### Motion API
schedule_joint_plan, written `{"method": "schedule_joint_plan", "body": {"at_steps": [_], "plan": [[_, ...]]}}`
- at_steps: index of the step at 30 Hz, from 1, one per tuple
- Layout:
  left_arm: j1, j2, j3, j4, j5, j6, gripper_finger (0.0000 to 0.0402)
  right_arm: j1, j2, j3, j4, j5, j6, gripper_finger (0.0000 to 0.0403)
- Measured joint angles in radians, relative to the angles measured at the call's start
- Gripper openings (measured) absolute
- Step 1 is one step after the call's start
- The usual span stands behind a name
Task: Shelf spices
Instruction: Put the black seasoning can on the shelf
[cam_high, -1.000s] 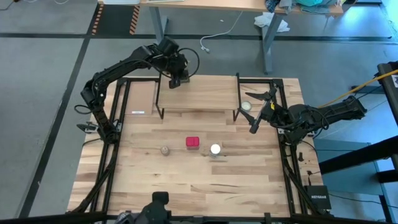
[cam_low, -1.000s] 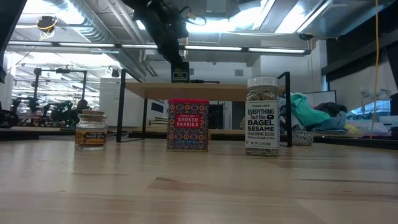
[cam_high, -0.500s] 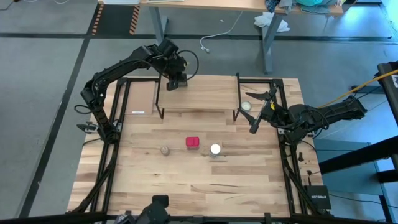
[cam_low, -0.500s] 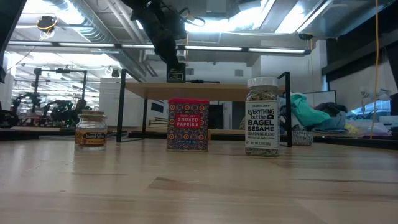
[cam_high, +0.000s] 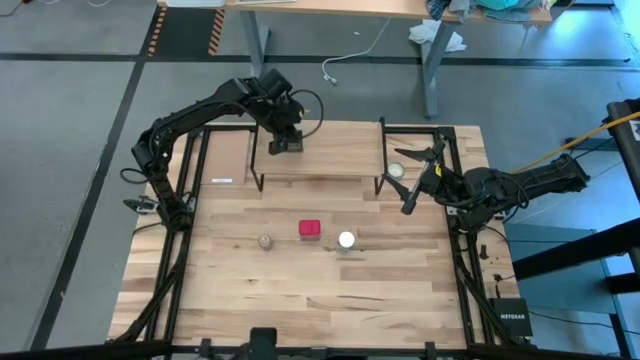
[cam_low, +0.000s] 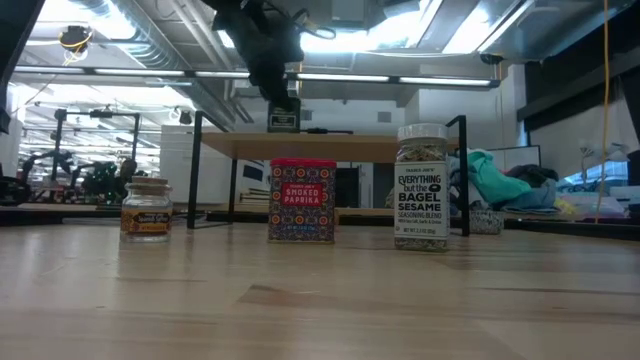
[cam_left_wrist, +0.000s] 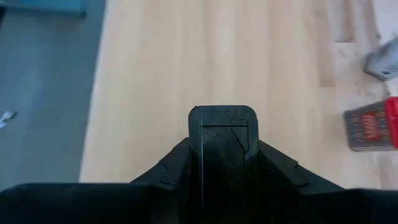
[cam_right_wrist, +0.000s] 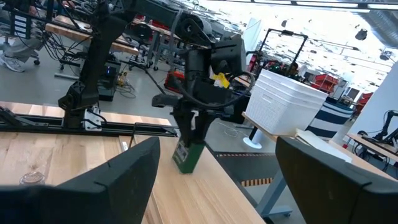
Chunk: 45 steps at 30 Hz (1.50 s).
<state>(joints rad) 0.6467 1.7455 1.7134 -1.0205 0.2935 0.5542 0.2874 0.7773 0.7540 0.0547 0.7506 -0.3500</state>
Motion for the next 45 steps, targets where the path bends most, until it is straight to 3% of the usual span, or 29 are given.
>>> {"method": "schedule_joint_plan", "body": {"at_steps": [10, 17, 33, 40, 45], "plan": [[-0.092, 0.000, 0.000, -0.003, -0.006, -0.050, 0.0114, 0.000, 0.000, 0.000, -0.001, 0.000, 0.000, 0.0326], [-0.146, -0.004, -0.008, -0.018, -0.088, -0.089, 0.0114, 0.000, 0.000, 0.000, -0.004, 0.000, 0.000, 0.0326], [-0.165, -0.002, -0.023, -0.035, -0.098, -0.080, 0.0114, 0.000, 0.000, 0.000, -0.005, 0.000, 0.004, 0.0326], [-0.167, 0.011, -0.035, -0.085, -0.106, -0.083, 0.0181, 0.000, 0.000, 0.000, -0.005, 0.000, 0.004, 0.0326], [-0.167, -0.003, -0.027, -0.081, -0.102, -0.073, 0.0185, 0.000, 0.000, 0.000, -0.006, 0.000, 0.005, 0.0326]]}}
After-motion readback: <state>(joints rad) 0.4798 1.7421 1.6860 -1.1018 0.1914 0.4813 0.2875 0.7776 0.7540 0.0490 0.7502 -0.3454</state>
